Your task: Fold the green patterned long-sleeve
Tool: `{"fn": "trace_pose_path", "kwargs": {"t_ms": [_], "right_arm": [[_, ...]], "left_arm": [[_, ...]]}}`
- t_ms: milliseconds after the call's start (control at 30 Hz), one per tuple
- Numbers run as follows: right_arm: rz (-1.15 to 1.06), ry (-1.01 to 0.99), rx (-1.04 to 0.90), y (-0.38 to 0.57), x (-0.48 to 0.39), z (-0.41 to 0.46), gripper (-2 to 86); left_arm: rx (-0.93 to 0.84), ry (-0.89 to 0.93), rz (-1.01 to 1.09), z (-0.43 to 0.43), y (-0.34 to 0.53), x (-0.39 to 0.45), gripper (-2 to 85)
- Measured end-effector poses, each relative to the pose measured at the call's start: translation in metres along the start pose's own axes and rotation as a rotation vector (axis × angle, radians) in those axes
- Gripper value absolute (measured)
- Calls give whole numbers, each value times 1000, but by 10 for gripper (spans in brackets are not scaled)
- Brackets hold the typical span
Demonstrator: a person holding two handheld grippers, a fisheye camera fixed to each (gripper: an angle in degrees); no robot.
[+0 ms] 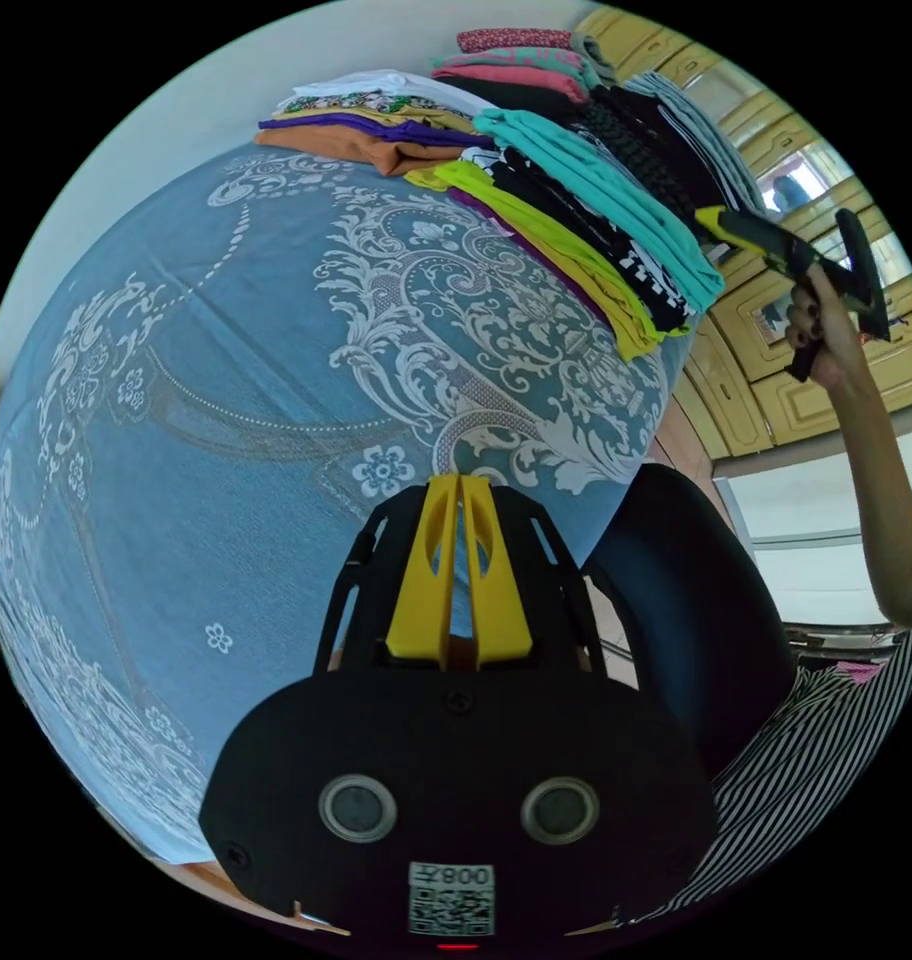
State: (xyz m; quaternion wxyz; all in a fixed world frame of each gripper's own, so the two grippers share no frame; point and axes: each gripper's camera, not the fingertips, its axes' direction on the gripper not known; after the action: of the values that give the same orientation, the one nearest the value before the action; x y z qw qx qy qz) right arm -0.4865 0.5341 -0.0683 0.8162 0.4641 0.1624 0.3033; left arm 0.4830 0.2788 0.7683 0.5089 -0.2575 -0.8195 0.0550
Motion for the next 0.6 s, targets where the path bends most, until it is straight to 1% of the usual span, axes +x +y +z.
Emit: {"fn": "trace_pose_path", "kwargs": {"t_ms": [133, 233, 367, 567, 600], "right_arm": [[-47, -14, 64, -61, -11, -4, 53], [-69, -14, 41, -120, -17, 22, 72], [-22, -39, -2, -190, -8, 55, 92], [22, 48, -130, -242, 18, 98, 80], [31, 45, -122, -246, 26, 96, 71]], "left_arm": [[7, -24, 25, 0, 11, 11, 3], [12, -44, 35, 0, 19, 17, 4], [13, -55, 56, 0, 28, 22, 4], [22, -49, 73, -1, 40, 21, 4], [24, -47, 72, -1, 43, 20, 4]]}}
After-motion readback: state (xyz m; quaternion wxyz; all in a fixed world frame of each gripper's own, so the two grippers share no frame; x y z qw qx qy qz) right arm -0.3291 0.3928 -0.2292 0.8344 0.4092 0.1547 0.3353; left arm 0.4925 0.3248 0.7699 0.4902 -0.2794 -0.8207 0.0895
